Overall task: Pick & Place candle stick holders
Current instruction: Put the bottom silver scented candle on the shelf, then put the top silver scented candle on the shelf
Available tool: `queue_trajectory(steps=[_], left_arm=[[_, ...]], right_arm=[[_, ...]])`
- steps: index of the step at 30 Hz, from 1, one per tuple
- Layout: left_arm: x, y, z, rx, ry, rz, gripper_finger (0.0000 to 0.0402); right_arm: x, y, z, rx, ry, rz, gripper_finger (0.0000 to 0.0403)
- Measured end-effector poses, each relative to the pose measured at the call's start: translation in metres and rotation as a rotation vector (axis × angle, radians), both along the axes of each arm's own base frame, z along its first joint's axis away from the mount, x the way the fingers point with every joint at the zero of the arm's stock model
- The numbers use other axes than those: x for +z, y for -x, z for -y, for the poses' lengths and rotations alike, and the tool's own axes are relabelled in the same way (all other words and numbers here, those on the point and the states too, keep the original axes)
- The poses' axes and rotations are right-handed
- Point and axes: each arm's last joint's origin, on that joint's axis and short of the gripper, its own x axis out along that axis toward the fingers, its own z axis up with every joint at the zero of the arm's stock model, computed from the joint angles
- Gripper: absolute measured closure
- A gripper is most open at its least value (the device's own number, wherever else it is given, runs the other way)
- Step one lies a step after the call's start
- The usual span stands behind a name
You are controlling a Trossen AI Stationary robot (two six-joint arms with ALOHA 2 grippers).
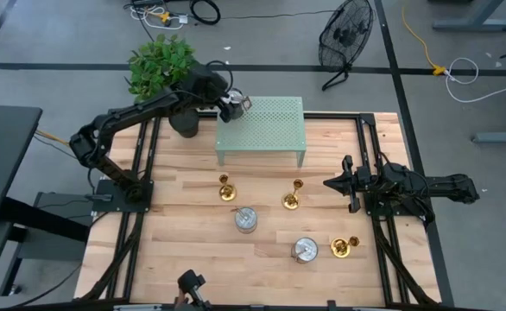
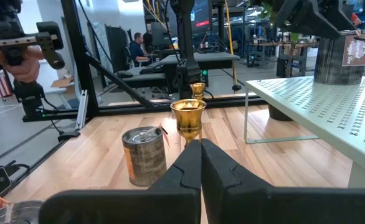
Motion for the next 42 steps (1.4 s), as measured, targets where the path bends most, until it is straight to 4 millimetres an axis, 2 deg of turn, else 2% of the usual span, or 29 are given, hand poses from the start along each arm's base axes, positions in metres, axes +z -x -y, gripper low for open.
queue_trajectory(steps=[4,18,26,33,42], left_arm=[[0.008,0.000,0.000,-0.001,0.001,-0.003,0.0002],[0.010,0.004,0.004,-0.015,0.027,-0.065,0.0002],[0.018,0.014,0.011,-0.007,0.011,-0.095,0.0003],[0.025,0.021,0.024,-0.025,0.034,-0.120,0.0003],[0.039,0.023,0.054,-0.104,0.026,-0.120,0.0003]], right_arm=[[0.000,0.000,0.000,0.000,0.000,0.000,0.0400],[0.000,0.000,0.000,0.000,0.000,0.000,0.0400],[0.000,0.000,0.000,0.000,0.000,0.000,0.0400],[0.000,0.000,0.000,0.000,0.000,0.000,0.0400],[0.000,0.000,0.000,0.000,0.000,0.000,0.0400]])
